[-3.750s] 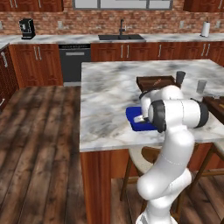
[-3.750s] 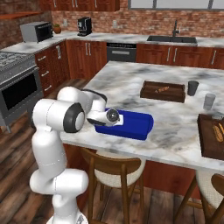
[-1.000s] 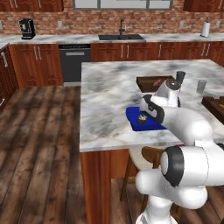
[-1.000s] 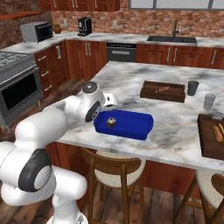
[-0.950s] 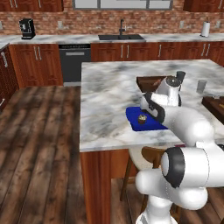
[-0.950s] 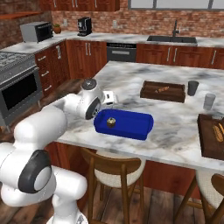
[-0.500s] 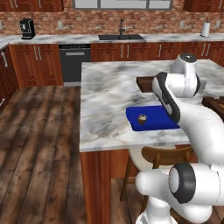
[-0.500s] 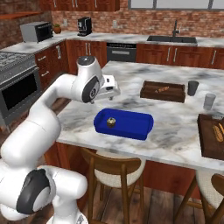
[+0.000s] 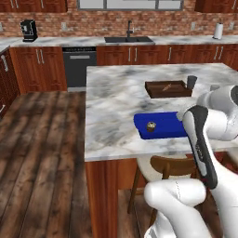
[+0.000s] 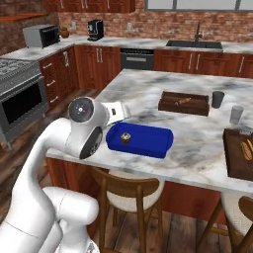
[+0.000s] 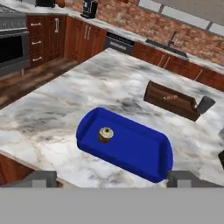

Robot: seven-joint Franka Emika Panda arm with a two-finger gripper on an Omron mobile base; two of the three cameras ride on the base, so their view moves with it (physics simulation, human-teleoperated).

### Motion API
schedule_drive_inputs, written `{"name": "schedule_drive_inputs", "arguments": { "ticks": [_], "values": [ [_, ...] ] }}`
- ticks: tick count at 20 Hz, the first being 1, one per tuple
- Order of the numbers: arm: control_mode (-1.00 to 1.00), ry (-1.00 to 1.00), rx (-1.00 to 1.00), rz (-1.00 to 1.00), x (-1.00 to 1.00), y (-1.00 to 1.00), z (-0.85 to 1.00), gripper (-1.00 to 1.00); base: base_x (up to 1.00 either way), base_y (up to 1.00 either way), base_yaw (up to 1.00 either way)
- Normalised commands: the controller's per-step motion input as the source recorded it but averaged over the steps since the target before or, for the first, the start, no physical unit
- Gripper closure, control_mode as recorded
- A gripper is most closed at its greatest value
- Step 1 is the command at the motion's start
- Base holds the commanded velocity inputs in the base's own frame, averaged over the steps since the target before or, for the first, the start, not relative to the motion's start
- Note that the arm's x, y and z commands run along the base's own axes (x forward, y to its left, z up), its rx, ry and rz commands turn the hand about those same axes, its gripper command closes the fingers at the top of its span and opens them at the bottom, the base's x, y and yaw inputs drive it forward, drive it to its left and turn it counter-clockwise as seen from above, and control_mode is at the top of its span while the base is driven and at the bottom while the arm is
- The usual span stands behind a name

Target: Take the cupcakes from the fridge and place them on the empty tray on the dining counter.

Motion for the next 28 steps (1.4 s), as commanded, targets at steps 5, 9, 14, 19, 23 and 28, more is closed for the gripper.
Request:
{"name": "schedule_drive_inputs", "arguments": {
  "ticks": [5,9,14,19,23,28],
  "values": [
    [-1.00,-0.62,0.00,0.01,-1.00,0.37,-0.02,-1.00,0.00,0.00,0.00],
    [-1.00,-0.18,0.00,0.00,-0.91,0.15,0.31,-1.00,0.00,0.00,0.00],
    [-1.00,-0.01,0.00,0.00,-0.65,0.00,0.20,-1.00,0.00,0.00,0.00],
    [-1.00,0.07,0.00,0.00,-0.03,0.00,0.00,-1.00,0.00,0.00,0.00],
    [1.00,0.00,0.00,0.00,0.00,0.00,0.00,-1.00,-0.13,0.00,0.00],
    [1.00,0.00,0.00,0.00,0.00,0.00,0.00,-1.00,-0.91,0.00,0.00]
  ]
}}
